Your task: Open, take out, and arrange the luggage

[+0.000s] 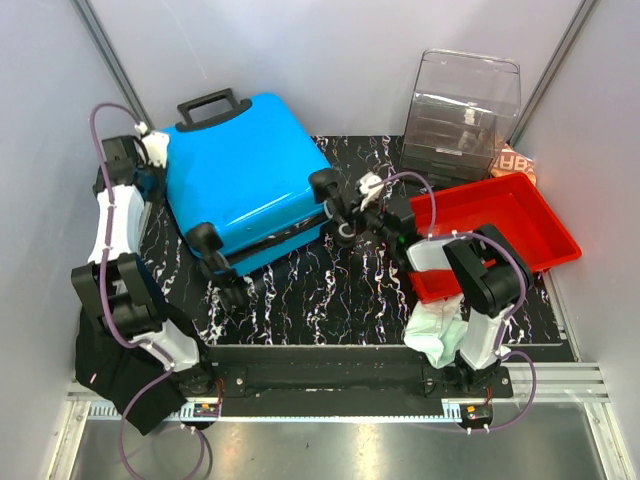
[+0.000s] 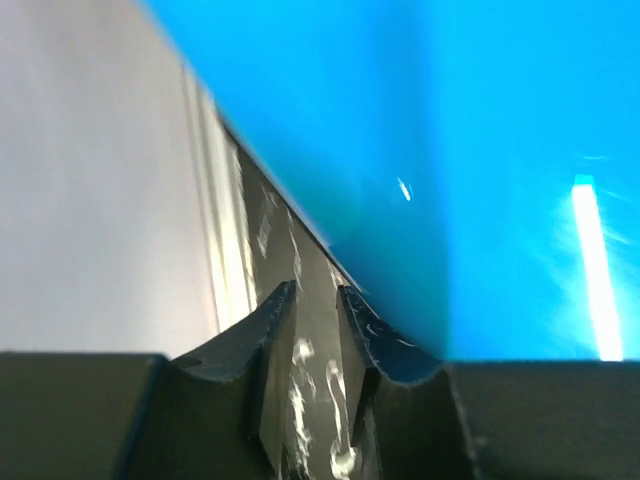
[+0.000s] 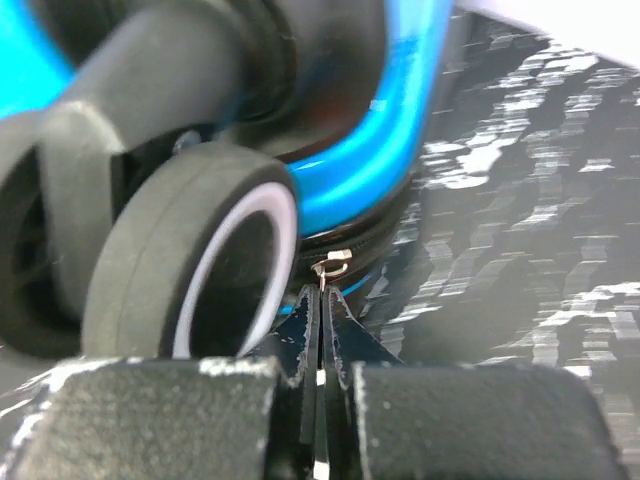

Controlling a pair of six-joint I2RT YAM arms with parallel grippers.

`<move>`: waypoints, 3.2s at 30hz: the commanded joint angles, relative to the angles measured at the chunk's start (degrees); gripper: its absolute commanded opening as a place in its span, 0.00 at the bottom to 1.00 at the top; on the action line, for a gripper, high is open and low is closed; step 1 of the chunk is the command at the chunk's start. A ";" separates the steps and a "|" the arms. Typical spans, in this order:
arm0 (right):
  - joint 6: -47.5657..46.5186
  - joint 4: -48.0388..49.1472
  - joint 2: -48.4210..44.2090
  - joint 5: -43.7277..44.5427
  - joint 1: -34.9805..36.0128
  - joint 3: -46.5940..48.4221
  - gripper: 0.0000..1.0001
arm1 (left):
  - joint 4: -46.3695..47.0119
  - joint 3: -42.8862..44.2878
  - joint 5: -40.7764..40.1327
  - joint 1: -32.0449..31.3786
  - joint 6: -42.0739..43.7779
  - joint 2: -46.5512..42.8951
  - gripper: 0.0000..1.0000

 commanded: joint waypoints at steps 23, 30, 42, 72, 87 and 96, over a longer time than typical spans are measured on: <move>5.41 2.71 -5.99 -5.17 12.99 -3.58 0.00 | -33.28 -0.20 10.59 -45.06 43.04 -21.10 0.75; 6.99 5.25 -4.59 -5.00 12.63 -3.75 0.00 | -36.74 1.67 -13.91 -60.53 69.76 -18.18 0.82; 10.69 9.29 -3.27 -7.81 10.44 -4.28 0.00 | -27.34 -4.13 -18.08 -64.76 105.40 -13.70 0.89; 9.64 5.87 -4.84 -0.43 6.66 -7.00 0.00 | -24.14 -7.49 -22.65 -64.94 111.48 -11.32 0.00; 6.37 1.56 -1.69 3.71 1.56 2.66 0.00 | -31.81 -3.17 -18.96 -65.29 109.97 -15.81 0.00; 12.26 6.38 7.27 2.30 -0.55 14.43 0.00 | -30.84 -3.88 -18.34 -65.46 108.92 -16.60 0.00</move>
